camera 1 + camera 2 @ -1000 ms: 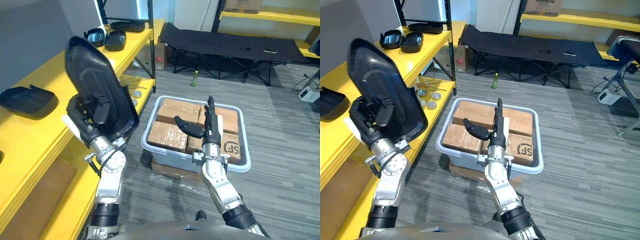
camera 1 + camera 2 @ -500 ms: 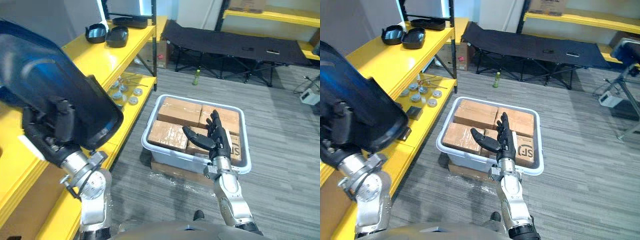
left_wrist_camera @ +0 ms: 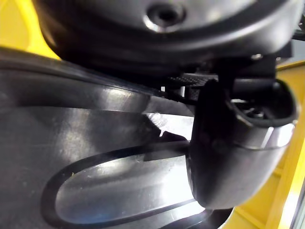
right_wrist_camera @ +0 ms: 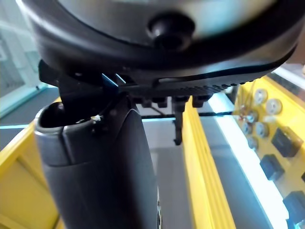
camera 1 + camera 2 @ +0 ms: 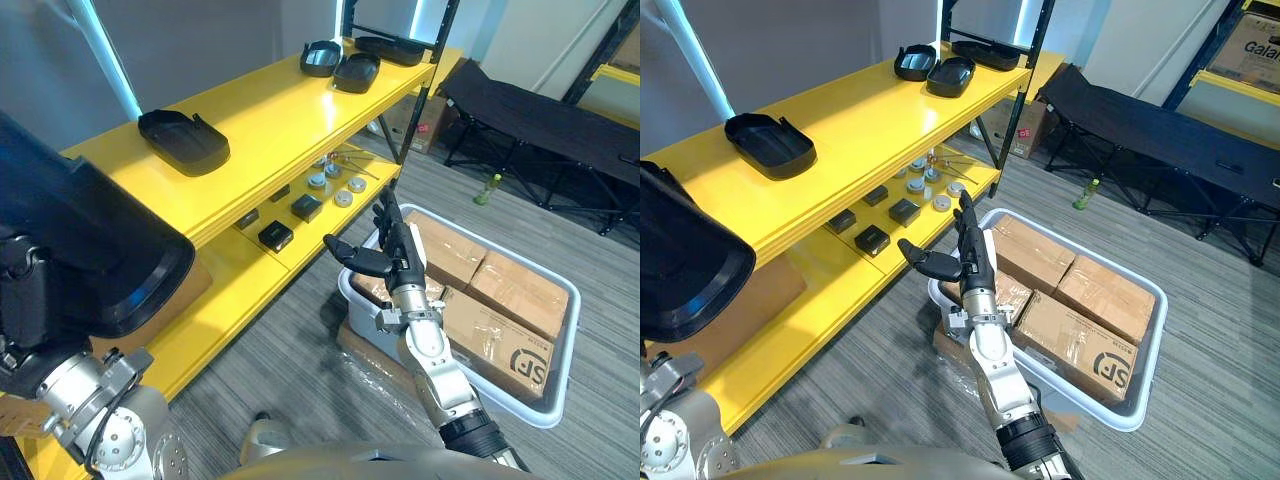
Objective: Walk over and take three plastic housings, then place them on the shelf
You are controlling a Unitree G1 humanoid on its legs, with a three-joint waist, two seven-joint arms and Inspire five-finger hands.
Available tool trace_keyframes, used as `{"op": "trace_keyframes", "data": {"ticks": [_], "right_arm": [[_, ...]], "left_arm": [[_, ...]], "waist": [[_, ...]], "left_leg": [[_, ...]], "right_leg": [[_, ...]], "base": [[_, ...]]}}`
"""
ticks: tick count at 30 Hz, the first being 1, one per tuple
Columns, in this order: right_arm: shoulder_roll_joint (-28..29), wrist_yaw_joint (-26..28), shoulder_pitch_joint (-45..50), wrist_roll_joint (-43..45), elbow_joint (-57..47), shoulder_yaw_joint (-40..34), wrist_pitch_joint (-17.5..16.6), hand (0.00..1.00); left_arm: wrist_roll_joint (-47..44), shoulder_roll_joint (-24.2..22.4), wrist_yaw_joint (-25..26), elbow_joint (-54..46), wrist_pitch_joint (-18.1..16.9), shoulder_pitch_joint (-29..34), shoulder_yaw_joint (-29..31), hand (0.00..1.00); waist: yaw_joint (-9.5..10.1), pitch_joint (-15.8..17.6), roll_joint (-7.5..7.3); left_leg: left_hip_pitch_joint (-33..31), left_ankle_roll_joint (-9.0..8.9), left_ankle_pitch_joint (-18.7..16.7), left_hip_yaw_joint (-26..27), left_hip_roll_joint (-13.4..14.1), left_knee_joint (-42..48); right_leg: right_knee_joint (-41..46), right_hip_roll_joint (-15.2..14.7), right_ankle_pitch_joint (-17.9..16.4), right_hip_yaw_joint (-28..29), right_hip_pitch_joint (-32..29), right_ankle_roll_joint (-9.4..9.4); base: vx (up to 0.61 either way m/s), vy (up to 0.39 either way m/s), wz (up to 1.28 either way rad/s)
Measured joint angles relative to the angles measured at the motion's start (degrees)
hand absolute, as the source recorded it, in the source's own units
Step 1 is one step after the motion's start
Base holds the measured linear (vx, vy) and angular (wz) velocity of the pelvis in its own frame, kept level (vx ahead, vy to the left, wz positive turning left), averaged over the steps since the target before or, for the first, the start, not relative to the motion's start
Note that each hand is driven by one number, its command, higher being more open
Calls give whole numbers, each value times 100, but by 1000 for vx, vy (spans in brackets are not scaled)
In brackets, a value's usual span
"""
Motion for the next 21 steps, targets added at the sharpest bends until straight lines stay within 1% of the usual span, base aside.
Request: {"op": "trace_keyframes", "data": {"ticks": [1,3,4,5,8,10,11,12,13,14,15,18,21], "right_arm": [[-25,88,4,104,-2,-42,4,100],[-51,172,15,258,-6,-93,3,100],[-42,225,38,279,-5,-167,3,100],[-49,241,45,259,-6,-247,3,100],[-45,237,45,213,-6,-296,-28,100],[-37,240,45,213,-13,-280,-77,100],[-36,243,65,218,-16,-281,-141,100],[-30,248,95,217,-52,-279,-180,100],[-25,248,105,212,-82,-273,-181,100],[-22,248,134,188,-97,-238,-278,100],[-13,254,135,187,-97,-217,-340,100],[9,363,111,212,-99,-185,-424,100],[-26,705,-19,216,-124,-110,-610,100]], "left_arm": [[4,-9,-126,0,1,46,-17,0],[4,-2,-224,0,4,28,-83,0],[5,23,-371,0,14,-30,-190,0],[14,53,-540,0,57,-112,-281,0],[11,77,-830,1,70,-146,-398,0],[5,113,-1026,4,70,-149,-461,0],[-59,136,-1228,3,66,-153,-514,0],[-87,182,-1394,3,53,-172,-639,0],[-87,204,-1450,4,54,-188,-677,0],[-87,293,-1593,22,54,-255,-768,0],[-86,381,-1689,46,54,-349,-901,0],[-85,474,-1902,50,41,-435,-1107,0],[-80,528,-1817,51,41,-448,-1144,0]], "waist": [[-20,17,25],[-66,31,43],[-126,58,50],[-176,82,52],[-142,113,103],[-173,153,150],[-198,166,159],[-192,167,148],[-191,177,132],[-207,201,87],[-208,210,49],[-190,210,18],[-180,213,15]], "left_leg": [[-93,44,-46,9,2,170],[-228,63,-54,5,-7,302],[-355,103,-27,6,-33,410],[-446,191,38,39,-74,438],[-398,248,188,79,-106,146],[-433,253,280,143,-107,44],[-467,291,324,134,-146,25],[-527,284,337,54,-210,41],[-533,288,341,6,-247,45],[-549,229,414,-153,-333,42],[-573,213,464,-256,-385,26],[-550,209,550,-351,-396,-77],[-571,204,600,-289,-375,-158]], "right_leg": [[1,5,-1,-25,50,-1],[3,2,-9,-147,87,-7],[4,-13,-36,-325,149,-7],[4,-36,-96,-517,219,-9],[92,-98,-209,-687,259,56],[325,-195,-362,-804,245,107],[626,-298,-578,-733,157,130],[968,-365,-845,-444,8,114],[1097,-385,-936,-307,-51,91],[1420,-429,-1159,-24,-156,-27],[1617,-475,-1190,150,-200,-31],[1734,-471,-1190,233,-188,-30],[1515,-420,-1190,240,-190,-29]], "base": [[18,31,8],[-4,23,30],[-30,17,74],[-30,16,78],[-21,12,48],[1,21,53],[23,46,56],[28,49,51],[42,30,61],[56,1,64],[71,-9,69],[37,-17,34],[-16,-31,-9]]}}
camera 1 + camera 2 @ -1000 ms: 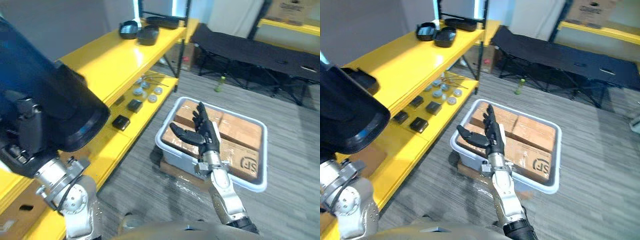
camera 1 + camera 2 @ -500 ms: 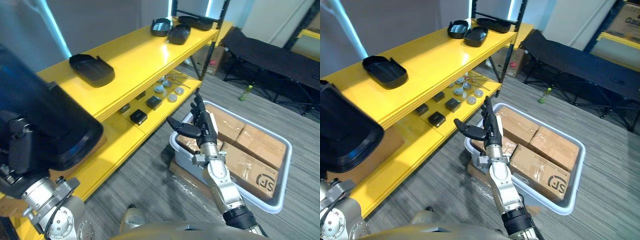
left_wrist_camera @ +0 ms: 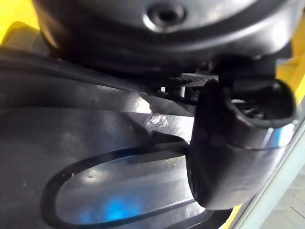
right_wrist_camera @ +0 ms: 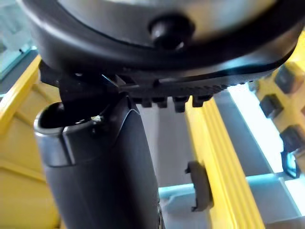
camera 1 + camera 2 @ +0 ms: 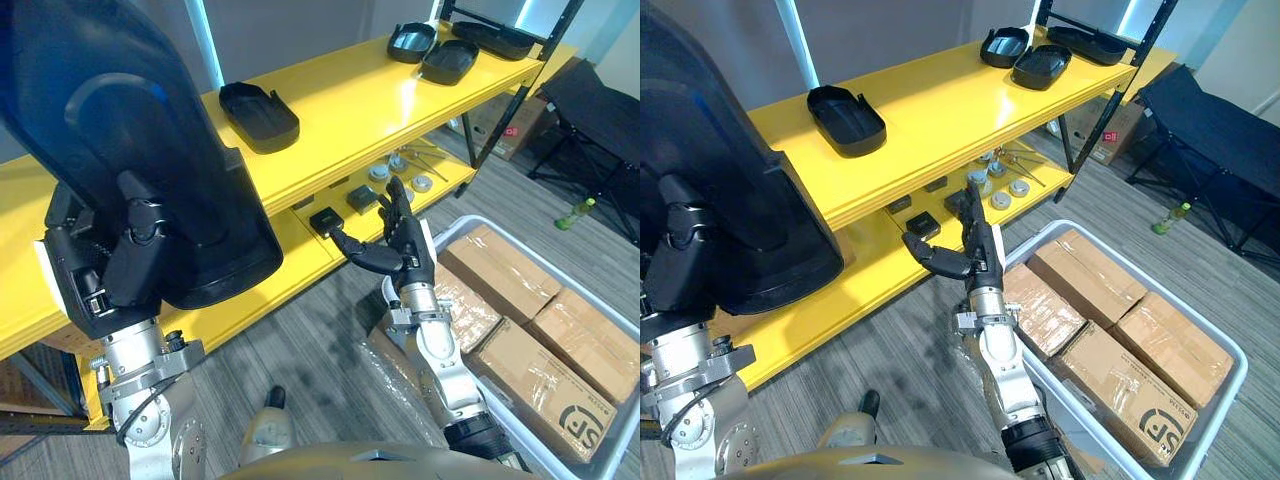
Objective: Walk over and take three plastic housings, then place them on the shelf
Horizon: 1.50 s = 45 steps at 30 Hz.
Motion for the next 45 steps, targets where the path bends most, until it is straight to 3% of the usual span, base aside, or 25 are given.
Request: {"op": "trace_keyframes", "data": {"ticks": [6,10,14,15,16,17,18,19,20,21,22,23,24,25,26,28,29,30,31,32,33,34,36,40,45], "right_arm": [[-217,343,-55,11,-172,103,-169,100],[-226,385,-99,89,-249,167,-175,100],[-86,168,-250,545,-357,366,-546,100],[-22,155,-253,705,-377,349,-596,100],[158,123,-247,784,-407,259,-721,100],[194,48,-247,698,-429,196,-833,100],[206,-10,-230,666,-458,199,-942,100],[213,-110,-224,666,-465,199,-1035,100],[229,-135,-228,666,-465,196,-1059,100],[245,-152,-246,659,-465,201,-1074,100],[301,-201,-325,626,-465,203,-1089,100],[298,-227,-374,538,-466,191,-1089,100],[250,-241,-537,363,-473,152,-1090,100],[207,-252,-628,261,-492,131,-1090,100],[97,-258,-778,198,-631,63,-1090,100],[-79,-265,-888,217,-980,-98,-1118,100],[-166,-267,-875,275,-1228,-299,-1142,100],[-199,-274,-878,275,-1359,-517,-1168,100],[-197,-292,-880,275,-1393,-588,-1184,100],[-260,-332,-876,275,-1410,-706,-1219,100],[-427,-340,-883,282,-1412,-852,-1234,100],[-483,-339,-900,281,-1418,-933,-1243,100],[-677,-336,-914,281,-1448,-1324,-1260,100],[-678,-339,-784,341,-1517,-1708,-1216,100],[-536,-117,-197,539,-2012,-1680,-1156,100]], "left_arm": [[6,26,291,31,0,-123,-179,0],[6,30,343,31,-6,-114,-145,0],[94,27,424,32,-11,-81,-124,0],[101,29,421,32,-18,-79,-96,0],[100,43,403,30,-22,-75,18,0],[108,32,389,36,-49,-86,81,0],[95,14,428,55,-73,-110,147,0],[127,41,489,53,-74,-104,251,0],[146,75,524,51,-74,-107,307,0],[181,135,599,50,-74,-136,361,0],[204,133,675,51,-75,-202,470,0],[191,127,685,50,-81,-209,494,0],[132,139,688,51,-85,-213,535,0],[71,147,688,51,-86,-213,536,0],[-5,146,681,56,-87,-252,518,0],[-55,163,644,112,-108,-440,458,0],[-138,207,583,269,-187,-588,382,0],[-159,269,579,377,-199,-639,278,0],[-158,305,578,406,-199,-639,271,0],[-154,271,566,511,-223,-638,212,0],[-176,215,542,520,-170,-611,136,0],[-175,222,505,517,-172,-628,130,0],[-279,217,220,510,-163,-817,125,0],[-479,208,-105,499,-163,-1059,57,0],[-480,128,-92,499,33,-1013,-133,0]], "waist": [[-4,92,71],[29,253,52],[168,413,112],[178,419,100],[203,396,19],[178,364,35],[201,346,66],[168,334,62],[150,321,53],[153,340,84],[133,329,66],[133,331,75],[125,330,79],[123,314,99],[77,263,165],[-110,210,159],[-217,203,178],[-304,164,114],[-316,119,34],[-327,11,60],[-302,-103,266],[-308,-143,320],[-340,-224,447],[-483,-240,466],[-485,-258,479]], "left_leg": [[-142,11,146,-74,174,-98],[-301,23,-23,-65,139,252],[-964,170,-1106,109,10,2300],[-1006,282,-1255,259,-13,2551],[-1007,632,-1621,492,-182,2961],[-1006,556,-1805,519,-263,3082],[-1025,619,-1940,462,-388,3216],[-936,700,-2008,397,-537,3156],[-866,733,-2022,368,-601,3066],[-757,874,-1981,244,-661,2924],[-484,979,-1942,21,-729,2629],[-334,998,-1907,-51,-757,2483],[-30,989,-1796,-164,-798,2169],[78,994,-1772,-213,-806,2033],[195,982,-1762,-431,-825,1885],[264,933,-1760,-921,-913,1786],[325,840,-1794,-1221,-983,1783],[418,706,-1873,-1339,-1070,1799],[462,626,-1921,-1340,-1127,1817],[540,447,-2081,-1353,-1114,1885],[533,412,-2093,-1206,-814,1892],[539,412,-2092,-1071,-703,1845],[558,424,-1937,-276,-399,1509],[694,492,-1726,368,-319,1118],[681,476,-1654,391,-425,1150]], "right_leg": [[-241,247,-66,-59,-8,93],[43,138,-211,-37,-117,123],[792,-229,-644,-14,-22,288],[831,-301,-700,-61,33,341],[794,-510,-753,-200,315,408],[1130,-600,-738,-158,345,165],[1860,-823,-542,92,51,-205],[2752,-1025,31,555,-490,-831],[3074,-1064,384,836,-702,-889],[3591,-1021,434,1167,-985,-740],[4224,-723,-168,1294,-1251,-649],[4234,-556,-380,1272,-1287,-634],[3946,-233,-699,1162,-1343,-614],[3684,-39,-816,1165,-1400,-633],[3030,358,-954,1291,-1570,-650],[2177,861,-911,2022,-1863,-578],[1773,1058,-808,2530,-1957,-425],[1183,1056,-420,2703,-1929,-377],[839,1002,19,2701,-1896,-477],[702,957,299,2543,-1775,-400],[418,1121,364,2316,-1541,-499],[270,1181,370,2242,-1436,-510],[-155,1290,439,1958,-1194,-615],[-441,1246,448,1716,-965,-627],[-598,1128,462,1520,-793,-600]], "base": [[-92,-41,4],[-63,24,3],[5,131,7],[90,260,42],[166,248,43],[186,210,52],[247,342,53],[214,321,51],[232,293,47],[261,80,60],[346,60,65],[424,44,78],[357,35,54],[349,-10,77],[278,-38,92],[340,-107,146],[419,-216,179],[359,-223,151],[346,-286,114],[336,-250,75],[320,-237,63],[296,-190,46],[244,-189,47],[95,-43,34],[30,36,17]]}}
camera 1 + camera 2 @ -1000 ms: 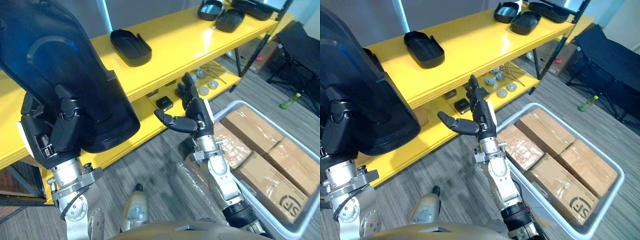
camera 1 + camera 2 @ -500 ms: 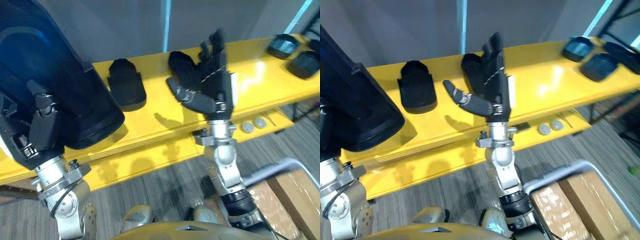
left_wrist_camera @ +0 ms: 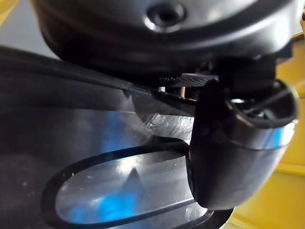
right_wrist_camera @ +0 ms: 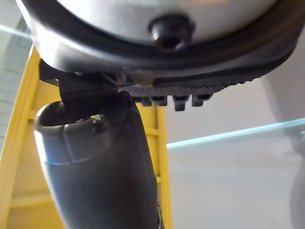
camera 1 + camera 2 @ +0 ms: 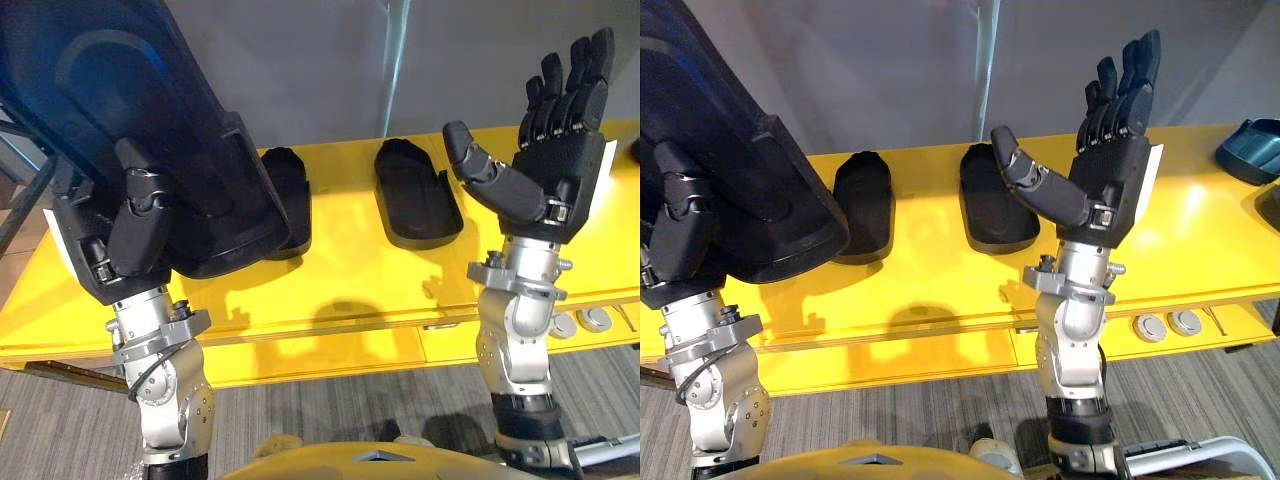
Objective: Walk over and take three plastic housings, then place them on the shelf
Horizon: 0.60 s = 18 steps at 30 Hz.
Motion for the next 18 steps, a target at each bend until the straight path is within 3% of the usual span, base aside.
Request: {"op": "trace_keyframes", "data": {"ticks": [2,3,4,5,6,7,9,11,12,13,14,15,16,18], "right_arm": [[32,67,57,8,-11,48,70,100],[23,118,55,18,-13,56,105,100],[36,165,57,35,-15,53,111,100],[103,229,53,193,6,19,122,100],[99,315,42,367,49,-26,123,100],[86,389,43,469,69,-26,132,100],[41,665,44,802,95,-15,139,100],[-3,719,44,880,104,-21,126,100],[-5,689,45,897,122,-19,105,100],[27,663,54,887,162,-14,92,100],[267,588,59,830,373,43,92,100],[421,512,68,796,565,220,256,100],[454,501,75,793,634,348,320,100],[488,513,113,687,634,676,453,100]], "left_arm": [[-1,-59,21,1,105,51,-120,0],[8,-69,28,4,167,64,-154,0],[44,-62,42,7,174,55,-165,0],[118,15,66,7,171,54,-209,0],[137,37,48,9,166,91,-232,0],[169,25,47,8,158,127,-244,0],[356,12,12,10,138,286,-244,0],[360,3,-222,11,146,456,-250,0],[345,12,-571,11,200,529,-261,0],[336,31,-712,13,247,529,-268,0],[297,195,-926,116,302,467,-268,0],[173,309,-1037,269,464,486,-290,0],[82,356,-1062,375,546,462,-281,0],[-166,593,-1110,781,905,303,-278,0]], "waist": [[-62,3,-15],[-141,36,-93],[-179,123,-228],[-176,165,-261],[-179,181,-284],[-180,181,-273],[-196,176,-203],[-287,112,-51],[-299,119,127],[-299,101,164],[-219,183,-30],[-100,194,-82],[-100,221,-37],[-139,195,-146]], "left_leg": [[-233,-125,87,61,-125,310],[-499,-306,273,146,-315,713],[-665,-147,232,246,-373,991],[-895,115,97,499,-127,1353],[-1068,81,118,540,290,1629],[-1120,34,162,513,490,1695],[-1127,-18,465,170,856,1700],[-1059,-267,524,21,963,1700],[-749,-842,176,348,995,1332],[-623,-901,-219,557,985,1167],[-625,-768,-396,846,795,1296],[-665,-580,-475,1028,813,1331],[-710,-508,-457,1053,843,1296],[-699,-296,-210,1008,796,882]], "right_leg": [[46,-190,-1,-183,1,1],[73,-478,0,-297,32,6],[101,-664,3,-338,62,16],[259,-882,-33,-414,71,66],[451,-1086,-120,-475,67,174],[538,-1197,-166,-486,61,243],[945,-1640,-377,-443,-107,571],[1177,-1923,-412,-371,-264,870],[1071,-2073,-239,-278,-173,1107],[969,-2111,-111,-248,-140,1147],[645,-2315,417,-142,-57,1039],[311,-2241,1131,-308,-77,830],[402,-2139,1109,-375,-108,807],[962,-1431,249,-336,-103,853]], "base": [[-44,98,52],[-51,145,62],[-66,165,77],[-69,171,64],[-70,172,52],[-51,241,28],[-61,428,12],[-78,551,15],[-27,541,11],[-28,833,-2],[-39,666,-31],[-96,713,-36],[-65,407,-20],[13,298,16]]}}
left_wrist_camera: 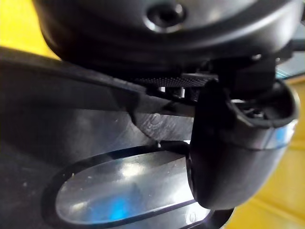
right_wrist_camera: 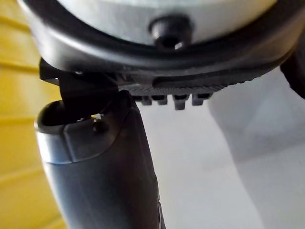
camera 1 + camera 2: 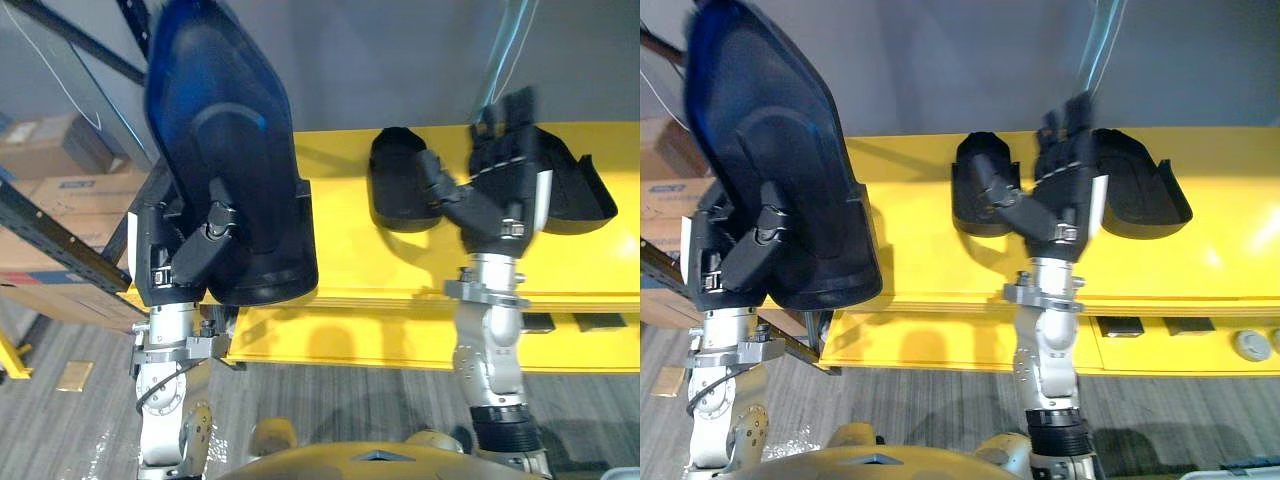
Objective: Walk over and take three plastic housings, then place them on the shelf
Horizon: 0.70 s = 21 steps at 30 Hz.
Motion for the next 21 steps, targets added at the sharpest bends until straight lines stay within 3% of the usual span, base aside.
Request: {"op": "trace_keyframes", "data": {"ticks": [2,3,5,7,11,15,21], "right_arm": [[22,-4,20,-237,-144,1,-6,100],[19,-13,16,-349,-192,-32,-35,100],[9,-38,22,-343,-194,-112,-55,100],[6,-112,43,-364,-184,-203,-54,100],[-101,-143,91,-523,-186,-448,-53,100],[-210,8,147,-428,-226,-714,-42,100],[-441,383,370,-275,-516,-860,97,100]], "left_arm": [[-185,30,-78,189,183,-199,-64,0],[-214,28,-82,271,271,-335,-149,0],[-138,44,-81,280,425,-563,-518,0],[-47,53,-85,188,430,-592,-801,0],[245,45,137,71,430,-593,-933,0],[852,20,898,65,471,-607,-661,0],[1656,95,1687,663,713,-1012,291,0]], "waist": [[-19,-13,-103],[-24,-23,-139],[-73,-25,-134],[-144,-18,-92],[-193,-18,-88],[-338,-35,-47],[-326,-44,59]], "left_leg": [[-2,114,210,-39,-164,-271],[-11,173,314,-31,-277,-406],[-11,279,408,5,-483,-536],[-5,299,458,29,-509,-603],[69,207,659,145,-449,-916],[301,85,928,212,-334,-1407],[398,80,1144,256,-350,-1744]], "right_leg": [[64,324,-511,0,20,-55],[-43,421,-659,-89,59,-197],[-440,380,-560,-204,225,-226],[-661,396,-419,-201,287,-213],[-806,536,-308,-73,195,-234],[-838,703,-289,10,162,-300],[-759,719,-281,66,34,-330]], "base": [[38,144,18],[10,140,14],[-21,129,11],[-46,79,-1],[-48,-26,-15],[-43,-84,-16],[-8,-16,-3]]}}
